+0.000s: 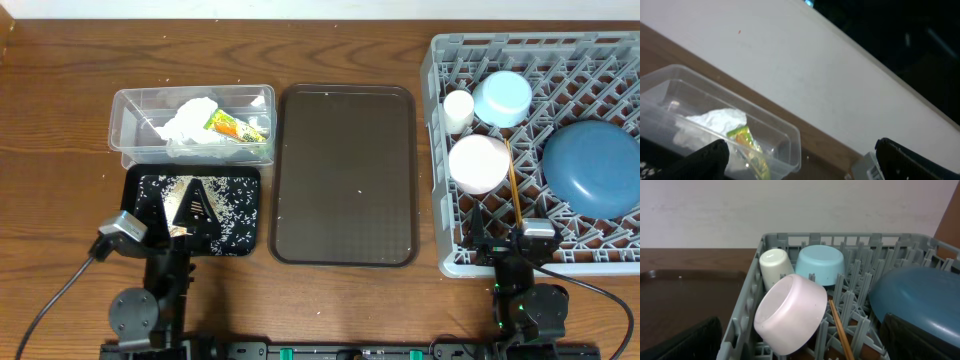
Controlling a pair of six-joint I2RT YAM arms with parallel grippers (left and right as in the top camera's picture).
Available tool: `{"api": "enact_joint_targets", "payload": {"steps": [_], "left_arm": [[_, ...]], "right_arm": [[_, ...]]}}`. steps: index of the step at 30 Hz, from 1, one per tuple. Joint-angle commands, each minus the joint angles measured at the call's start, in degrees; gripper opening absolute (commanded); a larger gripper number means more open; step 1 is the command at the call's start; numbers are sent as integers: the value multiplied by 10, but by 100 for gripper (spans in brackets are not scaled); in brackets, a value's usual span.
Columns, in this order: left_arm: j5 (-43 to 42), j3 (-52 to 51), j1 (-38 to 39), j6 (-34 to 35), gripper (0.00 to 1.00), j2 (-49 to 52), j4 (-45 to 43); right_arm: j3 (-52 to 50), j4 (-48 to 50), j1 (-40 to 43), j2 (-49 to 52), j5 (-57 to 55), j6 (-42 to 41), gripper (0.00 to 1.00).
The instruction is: Sort waste into correct bins and load items into the dishwasher rack
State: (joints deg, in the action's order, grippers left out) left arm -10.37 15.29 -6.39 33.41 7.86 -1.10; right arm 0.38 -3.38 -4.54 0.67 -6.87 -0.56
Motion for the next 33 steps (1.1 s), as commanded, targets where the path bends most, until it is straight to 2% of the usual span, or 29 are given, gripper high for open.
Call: {"api": "enact_joint_targets", "payload": {"steps": [1, 6, 10, 14, 17, 22, 26, 33], "left_arm": [[-5, -49, 9, -8, 96, -30, -39], [-1, -124, 10, -8, 96, -60, -102], [8, -151, 11, -16, 96, -78, -95], [8, -151, 20, -102, 96, -78, -93], [8, -151, 39, -211, 96, -78, -79], [8, -151, 67, -357, 96, -78, 16], [22, -151, 70, -393, 96, -78, 45], [81, -151, 70, -394, 96, -78, 51]], "right_arm": [[-1, -2, -10, -4, 3, 8, 99], [-1, -2, -10, -4, 3, 8, 99], [-1, -2, -10, -4, 3, 9, 99], [-1, -2, -10, -4, 3, 8, 99], [-1, -2, -10, -4, 3, 8, 99], [-1, -2, -10, -4, 3, 9, 99], [-1, -2, -10, -4, 3, 9, 99], [-1, -2, -10, -4, 3, 8, 99]]}}
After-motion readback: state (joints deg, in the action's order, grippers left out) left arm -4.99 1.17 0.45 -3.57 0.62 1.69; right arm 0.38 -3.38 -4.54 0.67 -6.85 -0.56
